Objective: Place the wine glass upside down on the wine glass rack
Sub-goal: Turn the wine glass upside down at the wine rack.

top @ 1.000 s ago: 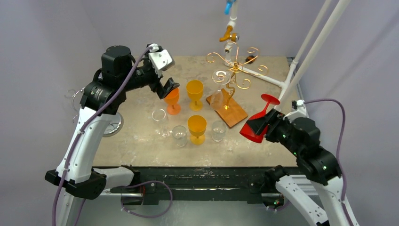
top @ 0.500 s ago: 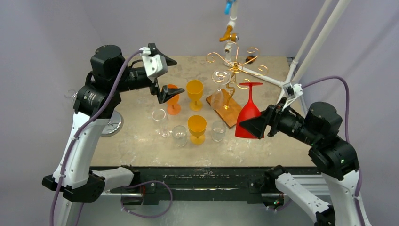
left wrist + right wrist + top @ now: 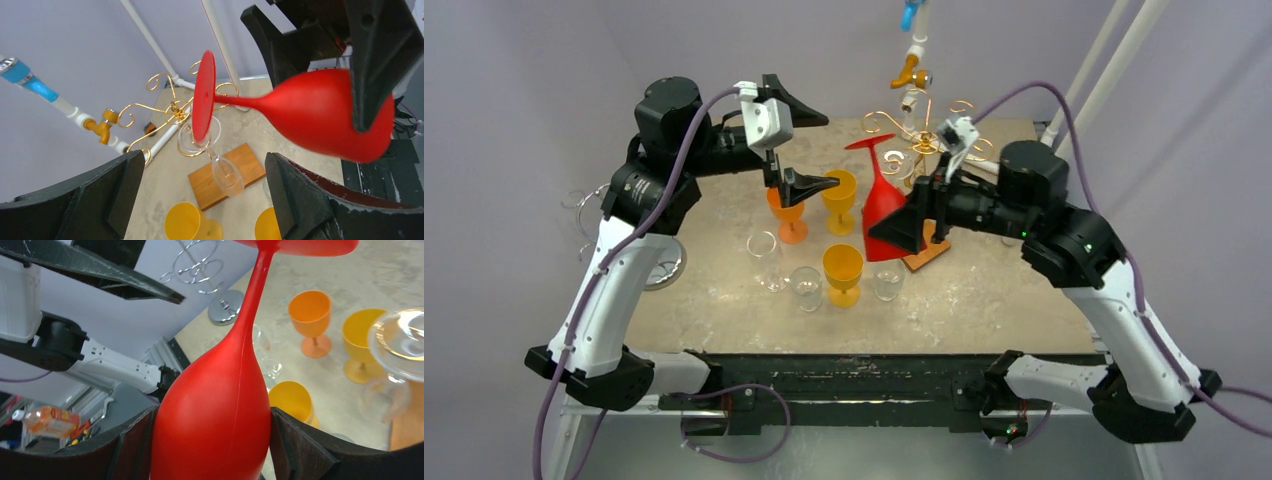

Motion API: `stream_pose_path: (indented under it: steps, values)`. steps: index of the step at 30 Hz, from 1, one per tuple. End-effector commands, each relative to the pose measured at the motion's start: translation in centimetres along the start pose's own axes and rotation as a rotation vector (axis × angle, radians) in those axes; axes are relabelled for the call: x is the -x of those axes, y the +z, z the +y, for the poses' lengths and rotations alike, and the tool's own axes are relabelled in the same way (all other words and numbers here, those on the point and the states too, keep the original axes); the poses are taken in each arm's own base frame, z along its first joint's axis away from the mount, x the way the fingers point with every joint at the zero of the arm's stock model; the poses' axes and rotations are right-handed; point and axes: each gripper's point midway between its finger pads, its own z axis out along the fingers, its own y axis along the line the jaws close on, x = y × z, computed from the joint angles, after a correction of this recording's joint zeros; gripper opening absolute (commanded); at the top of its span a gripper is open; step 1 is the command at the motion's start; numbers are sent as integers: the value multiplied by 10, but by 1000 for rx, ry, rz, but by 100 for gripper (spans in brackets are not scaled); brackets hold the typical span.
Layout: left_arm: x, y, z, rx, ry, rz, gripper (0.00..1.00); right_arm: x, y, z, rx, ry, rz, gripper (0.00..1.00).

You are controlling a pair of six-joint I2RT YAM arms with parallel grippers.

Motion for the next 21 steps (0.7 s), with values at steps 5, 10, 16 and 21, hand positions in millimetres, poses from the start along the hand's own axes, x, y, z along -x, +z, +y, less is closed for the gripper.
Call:
stream_pose_path:
  steps: [5, 10, 16, 21]
  values:
    - [18, -30, -4, 94, 145, 22, 99, 24, 23, 23, -21, -93, -40, 58]
    - [7, -33, -6, 109, 130, 51, 94, 15, 44, 31, -5, -101, 6, 57]
    - [-5, -33, 2, 144, 129, 94, 87, 9, 62, 47, 3, -127, 31, 57]
    - [-22, -34, 6, 154, 132, 158, 77, 10, 66, 55, 16, -144, 20, 56]
